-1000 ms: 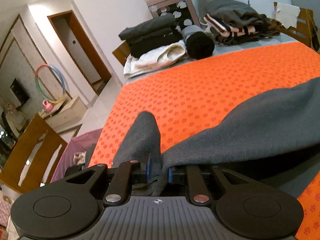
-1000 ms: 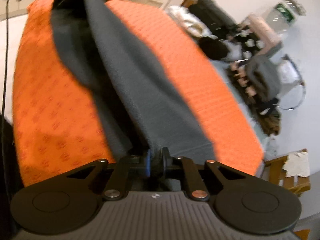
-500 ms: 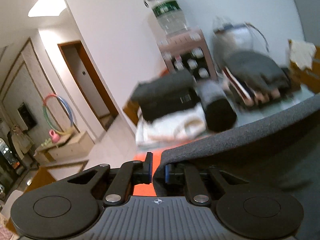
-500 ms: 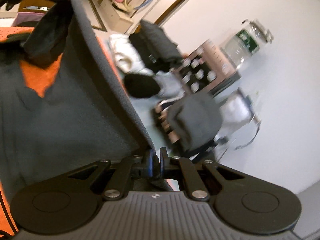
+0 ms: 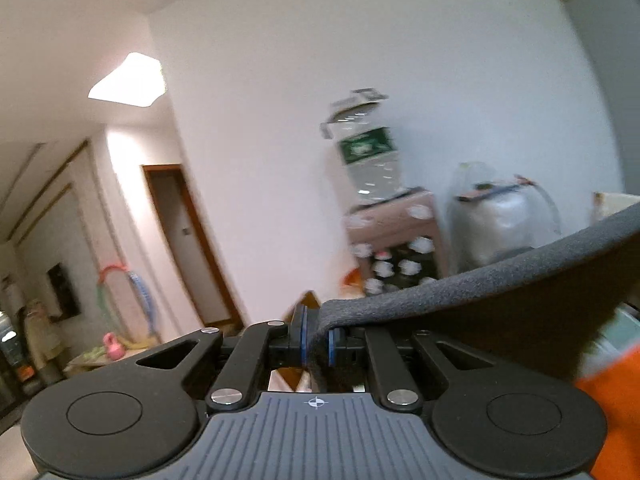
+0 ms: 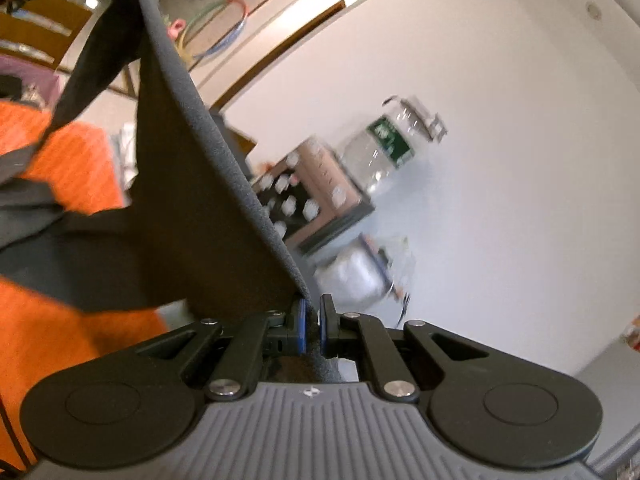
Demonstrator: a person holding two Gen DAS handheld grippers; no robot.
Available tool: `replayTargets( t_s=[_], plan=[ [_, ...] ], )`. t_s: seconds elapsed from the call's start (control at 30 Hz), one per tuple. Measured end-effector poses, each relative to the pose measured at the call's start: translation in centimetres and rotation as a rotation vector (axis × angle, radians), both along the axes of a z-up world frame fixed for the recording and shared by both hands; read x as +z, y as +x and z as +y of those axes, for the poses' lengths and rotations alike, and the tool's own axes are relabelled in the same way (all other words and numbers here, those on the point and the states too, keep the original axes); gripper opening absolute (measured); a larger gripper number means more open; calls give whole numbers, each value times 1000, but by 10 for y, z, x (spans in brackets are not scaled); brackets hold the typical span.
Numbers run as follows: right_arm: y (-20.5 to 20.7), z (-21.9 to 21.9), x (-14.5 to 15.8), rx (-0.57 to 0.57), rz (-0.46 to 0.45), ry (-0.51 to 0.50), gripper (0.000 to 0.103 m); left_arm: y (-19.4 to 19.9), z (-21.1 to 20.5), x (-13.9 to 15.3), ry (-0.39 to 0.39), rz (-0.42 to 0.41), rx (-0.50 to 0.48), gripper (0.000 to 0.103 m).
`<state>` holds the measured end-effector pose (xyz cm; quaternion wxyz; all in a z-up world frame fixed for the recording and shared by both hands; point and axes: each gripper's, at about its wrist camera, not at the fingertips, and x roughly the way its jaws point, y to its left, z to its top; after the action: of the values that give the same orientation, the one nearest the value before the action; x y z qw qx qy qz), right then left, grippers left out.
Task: Fold clothes
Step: 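Lift the grey garment with both grippers and shake it out above the table, then lay the grey garment flat on the orange cloth and open both grippers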
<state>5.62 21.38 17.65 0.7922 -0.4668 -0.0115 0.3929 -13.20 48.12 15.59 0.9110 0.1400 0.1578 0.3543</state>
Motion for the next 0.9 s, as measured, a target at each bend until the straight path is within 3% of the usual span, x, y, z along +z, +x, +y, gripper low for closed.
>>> replayTargets(
  t_s=[0.07,0.2,0.43,0.7,0.9],
  plan=[
    [-19,-16,-21,-36,35,-34,7,-17,-20,-21,3,62,-57,12],
    [-60,-50,-85,-131,145,-126,7,-55,-70,-82,39,265,-189,12],
    [-149,-100,-192,-237,357,-233,2,-119,-125,-163,-45,504,-307,12],
    [-213,-126,-217,-324,453,-168,2,-161,-138,-165,-118,544,-322,12],
    [-238,-137,-243,-329,498,-199,2,-176,-148,-191,-162,599,-336,12]
  ],
)
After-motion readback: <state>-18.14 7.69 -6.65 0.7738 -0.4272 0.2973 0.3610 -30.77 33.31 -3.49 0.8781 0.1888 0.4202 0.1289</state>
